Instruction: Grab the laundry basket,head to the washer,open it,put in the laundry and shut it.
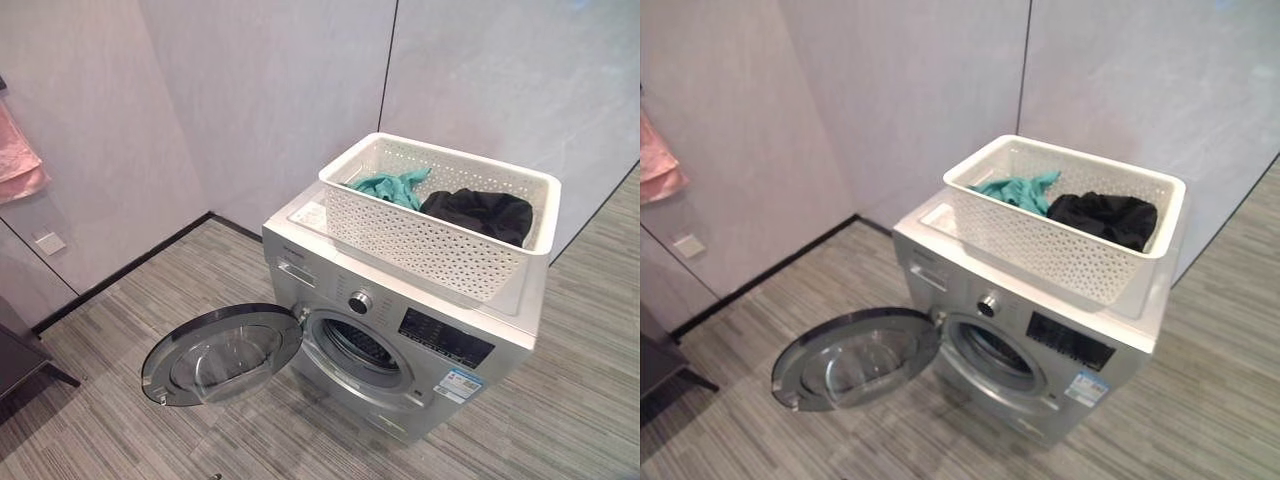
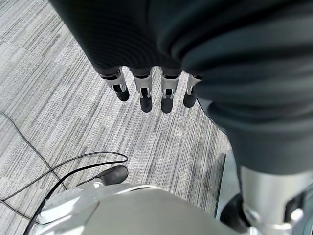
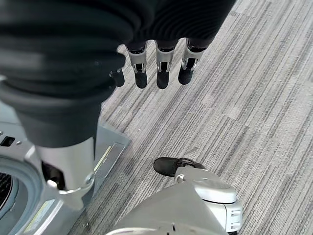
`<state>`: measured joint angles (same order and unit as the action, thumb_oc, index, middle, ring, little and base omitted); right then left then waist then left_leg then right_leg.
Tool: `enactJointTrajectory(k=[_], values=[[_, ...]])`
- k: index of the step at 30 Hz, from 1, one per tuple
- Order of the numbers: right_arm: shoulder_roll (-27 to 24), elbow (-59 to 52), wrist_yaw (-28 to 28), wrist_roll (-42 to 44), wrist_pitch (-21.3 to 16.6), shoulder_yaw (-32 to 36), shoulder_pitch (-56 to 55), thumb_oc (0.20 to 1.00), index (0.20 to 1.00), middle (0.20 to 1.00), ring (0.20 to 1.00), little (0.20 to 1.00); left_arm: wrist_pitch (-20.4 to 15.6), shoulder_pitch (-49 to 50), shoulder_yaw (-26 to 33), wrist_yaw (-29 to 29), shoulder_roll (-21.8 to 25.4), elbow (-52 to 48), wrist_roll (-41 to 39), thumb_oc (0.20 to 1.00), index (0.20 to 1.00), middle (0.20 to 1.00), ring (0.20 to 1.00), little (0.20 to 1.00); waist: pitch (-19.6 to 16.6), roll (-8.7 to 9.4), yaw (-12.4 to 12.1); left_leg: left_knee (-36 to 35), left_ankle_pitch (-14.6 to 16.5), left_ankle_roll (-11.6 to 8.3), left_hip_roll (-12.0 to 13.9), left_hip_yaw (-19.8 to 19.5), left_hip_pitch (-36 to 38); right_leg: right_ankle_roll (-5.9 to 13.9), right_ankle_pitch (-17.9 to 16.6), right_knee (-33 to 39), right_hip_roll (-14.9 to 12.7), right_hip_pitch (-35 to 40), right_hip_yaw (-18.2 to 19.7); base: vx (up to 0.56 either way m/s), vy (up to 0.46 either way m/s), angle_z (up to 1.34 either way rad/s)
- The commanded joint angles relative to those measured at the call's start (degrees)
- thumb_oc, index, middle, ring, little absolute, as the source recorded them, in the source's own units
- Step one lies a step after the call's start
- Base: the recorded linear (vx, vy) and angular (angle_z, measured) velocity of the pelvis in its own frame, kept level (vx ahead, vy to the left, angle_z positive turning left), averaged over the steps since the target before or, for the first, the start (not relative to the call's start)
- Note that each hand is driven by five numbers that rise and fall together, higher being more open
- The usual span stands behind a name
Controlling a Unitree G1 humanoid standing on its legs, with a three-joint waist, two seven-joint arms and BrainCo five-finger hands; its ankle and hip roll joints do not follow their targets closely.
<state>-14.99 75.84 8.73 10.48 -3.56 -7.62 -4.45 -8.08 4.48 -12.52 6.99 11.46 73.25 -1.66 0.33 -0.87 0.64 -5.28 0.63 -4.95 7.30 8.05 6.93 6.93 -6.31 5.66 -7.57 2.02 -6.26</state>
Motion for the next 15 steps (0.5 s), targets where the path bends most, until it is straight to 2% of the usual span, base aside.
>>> enactJointTrajectory(k=[1, 5, 7, 9, 11, 13, 14, 15], values=[[-0.94, 3.61, 1.55, 4.97, -0.62, 3.11, 2.4, 1.0, 1.0, 1.0, 1.0, 1.0, -0.62, -3.78, -0.37, -0.04, -0.16, 4.99, 0.4, 1.0, 1.0, 1.0, 1.0, 1.0, 1.53, 1.47, 0.05, 0.28, 1.61, 1.01, -2.33, -1.6, -2.05, 2.25, 5.75, -0.66, -2.36, 0.72, -6.51, 0.0, 0.0, 0.0], [-3.98, 0.86, 1.59, 22.0, -4.22, 14.56, 2.48, 1.0, 1.0, 1.0, 1.0, 1.0, -0.47, -3.62, 0.98, -0.56, 0.43, 5.61, -0.61, 1.0, 1.0, 1.0, 1.0, 1.0, 1.37, 1.53, 1.38, 0.28, 2.3, 1.29, -2.76, -0.11, -1.69, 2.82, 5.04, -0.66, -2.48, -0.04, -4.87, 0.01, 0.04, -0.1], [-5.24, -2.53, 2.45, 26.23, -5.67, 18.06, 1.81, 1.0, 1.0, 1.0, 1.0, 1.0, -0.54, -3.76, 1.38, -0.62, 0.72, 5.58, -0.87, 1.0, 1.0, 1.0, 1.0, 1.0, 1.34, 1.68, 2.0, 0.28, 2.48, 1.44, -2.84, 0.41, -1.64, 3.04, 4.72, -0.66, -2.56, -0.39, -4.17, 0.0, 0.039, -0.13], [-5.77, -5.06, 3.45, 27.28, -6.4, 19.46, 1.19, 1.0, 1.0, 1.0, 1.0, 1.0, -0.52, -3.86, 1.56, -0.65, 0.73, 5.48, -1.04, 1.0, 1.0, 1.0, 1.0, 1.0, 1.3, 1.69, 2.15, 0.28, 2.58, 1.51, -2.98, 0.7, -1.61, 3.13, 4.58, -0.66, -2.58, -0.6, -3.81, -0.01, 0.034, -0.08], [-6.78, -16.38, 6.94, 28.86, -9.63, 24.01, -1.25, 1.0, 1.0, 1.0, 1.0, 1.0, -0.66, -3.6, 2.3, -0.43, 0.53, 4.67, -1.36, 1.0, 1.0, 1.0, 1.0, 1.0, 1.15, 1.65, 3.2, 0.28, 2.86, 1.72, -3.26, 1.28, -1.52, 3.35, 4.23, -0.66, -2.69, -1.12, -3.16, 0.0, 0.051, -0.17], [-6.64, -26.55, 9.39, 27.32, -10.86, 26.26, -3.47, 1.0, 1.0, 1.0, 1.0, 1.0, -0.56, -3.65, 3.14, -0.28, 0.25, 4.3, -1.46, 1.0, 1.0, 1.0, 1.0, 1.0, 1.08, 1.64, 3.89, 0.28, 3.0, 1.85, -3.32, 1.62, -1.54, 3.45, 4.06, -0.66, -2.77, -1.47, -2.79, -0.01, 0.029, -0.1], [-6.33, -27.26, 9.77, 27.0, -10.58, 26.4, -3.87, 1.0, 1.0, 1.0, 1.0, 1.0, -0.54, -3.58, 3.04, -0.27, 0.29, 4.28, -1.44, 1.0, 1.0, 1.0, 1.0, 1.0, 0.98, 1.67, 3.77, 0.28, 3.02, 1.86, -3.32, 1.67, -1.55, 3.46, 4.05, -0.66, -2.76, -1.5, -2.75, -0.01, 0.025, -0.2], [-6.96, -35.62, 12.54, 25.3, -11.81, 28.36, -4.67, 1.0, 1.0, 1.0, 1.0, 1.0, -0.31, -3.57, 3.55, -0.11, 0.01, 3.96, -1.2, 1.0, 1.0, 1.0, 1.0, 1.0, 0.94, 1.74, 4.33, 0.28, 3.15, 1.95, -3.39, 2.01, -1.5, 3.55, 3.84, -0.66, -2.8, -1.75, -2.42, 0.0, 0.029, -0.22]])
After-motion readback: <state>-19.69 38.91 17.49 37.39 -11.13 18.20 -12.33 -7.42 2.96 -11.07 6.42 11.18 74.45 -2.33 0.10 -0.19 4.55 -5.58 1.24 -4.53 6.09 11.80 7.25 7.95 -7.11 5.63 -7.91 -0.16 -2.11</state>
